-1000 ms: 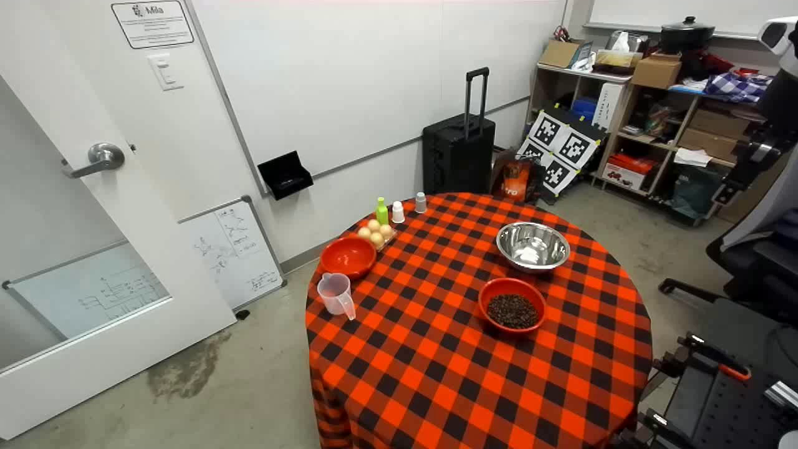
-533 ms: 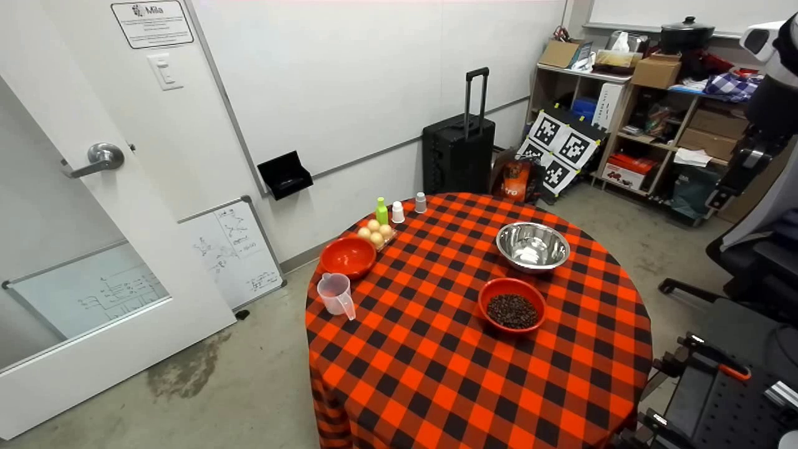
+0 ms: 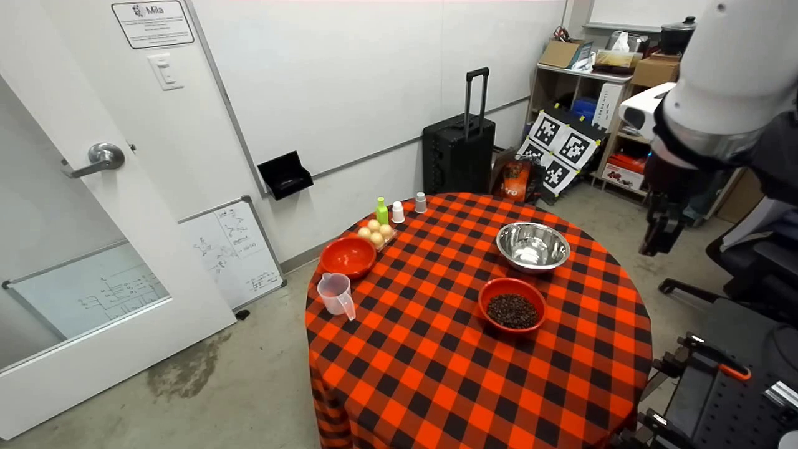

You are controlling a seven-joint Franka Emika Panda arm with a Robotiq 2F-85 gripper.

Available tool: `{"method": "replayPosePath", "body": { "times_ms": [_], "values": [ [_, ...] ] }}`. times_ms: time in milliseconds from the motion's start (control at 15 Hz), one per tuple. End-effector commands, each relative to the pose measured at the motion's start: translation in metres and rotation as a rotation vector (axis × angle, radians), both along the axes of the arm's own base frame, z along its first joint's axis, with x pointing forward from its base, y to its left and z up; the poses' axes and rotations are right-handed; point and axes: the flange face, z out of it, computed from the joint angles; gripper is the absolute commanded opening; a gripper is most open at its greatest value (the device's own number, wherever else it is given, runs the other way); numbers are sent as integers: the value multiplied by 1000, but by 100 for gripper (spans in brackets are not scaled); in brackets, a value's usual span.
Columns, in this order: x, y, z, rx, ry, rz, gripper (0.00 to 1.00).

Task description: Pour the beans in the red bowl into the metal bowl

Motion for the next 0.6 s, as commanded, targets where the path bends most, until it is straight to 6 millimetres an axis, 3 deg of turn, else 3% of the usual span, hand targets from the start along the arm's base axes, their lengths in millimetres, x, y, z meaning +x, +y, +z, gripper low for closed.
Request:
{"method": "replayPosePath", "body": {
  "times_ms": [0, 200, 533],
  "values": [
    [40, 17, -39, -35, 21, 63, 100],
    [64, 19, -76, -39, 30, 39, 100],
    [110, 10, -144, -21, 53, -170, 100]
  ]
}}
